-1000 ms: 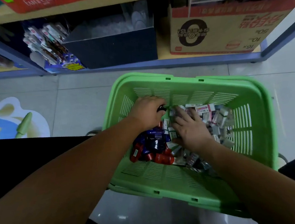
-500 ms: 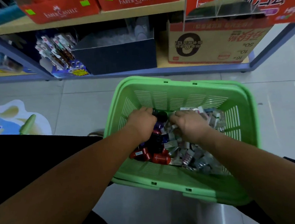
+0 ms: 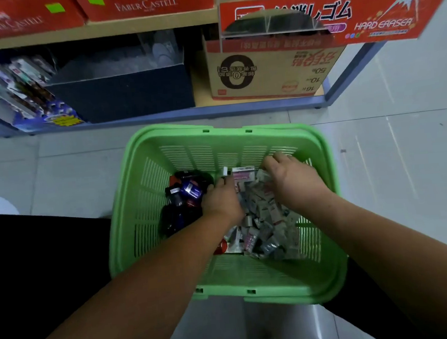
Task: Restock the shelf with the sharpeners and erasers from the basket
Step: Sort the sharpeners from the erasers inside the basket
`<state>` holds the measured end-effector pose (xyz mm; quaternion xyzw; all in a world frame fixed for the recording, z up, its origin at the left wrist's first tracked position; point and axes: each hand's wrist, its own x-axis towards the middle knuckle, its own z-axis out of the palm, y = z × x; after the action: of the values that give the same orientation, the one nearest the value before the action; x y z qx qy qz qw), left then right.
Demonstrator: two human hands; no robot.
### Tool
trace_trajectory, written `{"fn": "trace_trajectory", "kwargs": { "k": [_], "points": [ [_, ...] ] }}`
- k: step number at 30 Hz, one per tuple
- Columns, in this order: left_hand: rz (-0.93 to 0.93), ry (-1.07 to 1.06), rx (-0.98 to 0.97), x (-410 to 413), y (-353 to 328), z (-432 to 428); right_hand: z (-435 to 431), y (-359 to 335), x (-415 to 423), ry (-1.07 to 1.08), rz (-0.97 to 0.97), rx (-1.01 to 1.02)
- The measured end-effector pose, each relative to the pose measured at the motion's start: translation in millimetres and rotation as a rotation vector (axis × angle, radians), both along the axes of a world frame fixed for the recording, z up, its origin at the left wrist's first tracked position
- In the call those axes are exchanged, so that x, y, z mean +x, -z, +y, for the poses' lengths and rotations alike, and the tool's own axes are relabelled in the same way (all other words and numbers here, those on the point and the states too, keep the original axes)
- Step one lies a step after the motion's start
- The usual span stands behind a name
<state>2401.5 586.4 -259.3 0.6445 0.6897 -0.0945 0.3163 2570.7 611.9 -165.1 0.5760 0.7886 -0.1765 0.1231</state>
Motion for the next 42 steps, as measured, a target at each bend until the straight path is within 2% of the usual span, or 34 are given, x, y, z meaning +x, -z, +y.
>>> {"fn": "trace_trajectory", "kwargs": {
  "k": [2, 5, 8, 12, 16, 21, 25, 29, 33, 42],
  "points": [
    [0.025, 0.019, -0.027, 1.0, 2.7, -6.3, 1.3, 2.8, -1.3, -0.015, -0.023, 0.078],
    [-0.106, -0.112, -0.063, -6.7, 5.7, -7.7, 3.5, 4.4, -2.1, -0.049, -0.065, 0.128],
    [-0.234, -0.235, 0.021, -17.4, 7.1, -4.3, 2.0, 6.1, -2.2, -0.024, 0.000, 0.066],
    [-0.425, -0.402, -0.097, -11.8, 7.6, -3.6, 2.0, 6.7, -2.8, 0.031, 0.091, -0.034],
    [-0.603, -0.644, -0.066, -16.6, 4.7, 5.1, 2.2, 10.8, -1.5, 0.055, 0.080, -0.101],
    [-0.622, -0.566, -0.131, -35.2, 7.3, 7.1, 7.4, 12.0, -3.3, 0.038, 0.042, -0.117],
    [-0.510, -0.408, -0.197, -27.5, 9.4, 4.1, 8.5, 13.0, -3.5, 0.038, 0.029, -0.135],
    [-0.610, -0.544, -0.315, -21.6, 5.3, 14.6, 6.6, 17.3, -2.9, 0.009, 0.004, -0.108],
    [-0.589, -0.575, -0.301, -13.9, 2.1, 19.2, 7.6, 18.0, -3.2, 0.014, 0.014, -0.101],
    [-0.637, -0.638, -0.424, -9.2, 9.2, 35.2, 11.1, 23.1, -0.9, 0.006, 0.018, -0.116]
  ]
}}
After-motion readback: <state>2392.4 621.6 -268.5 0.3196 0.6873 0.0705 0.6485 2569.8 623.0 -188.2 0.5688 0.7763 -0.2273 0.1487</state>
